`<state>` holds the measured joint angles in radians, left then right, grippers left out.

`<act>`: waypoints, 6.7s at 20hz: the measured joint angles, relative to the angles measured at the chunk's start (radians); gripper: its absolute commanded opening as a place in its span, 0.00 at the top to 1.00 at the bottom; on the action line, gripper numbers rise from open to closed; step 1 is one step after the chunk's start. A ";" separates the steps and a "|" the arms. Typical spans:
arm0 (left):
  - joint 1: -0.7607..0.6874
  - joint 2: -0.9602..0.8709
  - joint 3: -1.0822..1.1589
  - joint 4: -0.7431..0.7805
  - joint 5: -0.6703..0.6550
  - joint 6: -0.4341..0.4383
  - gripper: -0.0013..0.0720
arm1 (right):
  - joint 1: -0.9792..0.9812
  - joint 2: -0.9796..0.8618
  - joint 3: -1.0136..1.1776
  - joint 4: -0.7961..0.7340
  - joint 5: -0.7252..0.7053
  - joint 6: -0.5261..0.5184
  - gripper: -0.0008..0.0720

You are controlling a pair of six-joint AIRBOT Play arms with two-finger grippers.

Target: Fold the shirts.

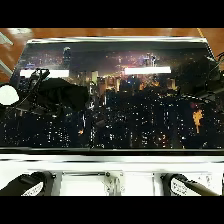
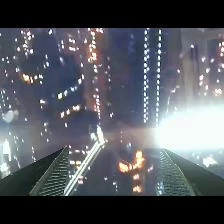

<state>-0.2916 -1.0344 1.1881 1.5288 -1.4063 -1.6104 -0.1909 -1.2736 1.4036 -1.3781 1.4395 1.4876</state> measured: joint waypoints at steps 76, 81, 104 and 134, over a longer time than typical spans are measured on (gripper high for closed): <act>-0.270 -0.377 0.491 -0.183 0.215 0.021 0.93 | 0.000 0.039 0.001 0.249 0.028 -0.071 0.05; -0.473 -0.395 0.336 -0.187 0.342 -0.103 0.35 | -0.001 0.110 0.001 0.059 0.205 -0.113 0.05; 0.128 -0.325 -0.331 -0.509 0.381 -0.013 0.02 | 0.002 0.027 -0.467 0.368 -0.001 -0.112 0.05; 0.124 -0.182 -0.128 -0.563 0.561 0.100 0.93 | 0.517 0.080 -0.420 0.359 -0.255 -0.101 0.90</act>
<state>-0.1680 -1.2160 1.0599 0.9653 -0.8455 -1.5108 0.3256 -1.1938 0.9836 -1.0195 1.1843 1.3861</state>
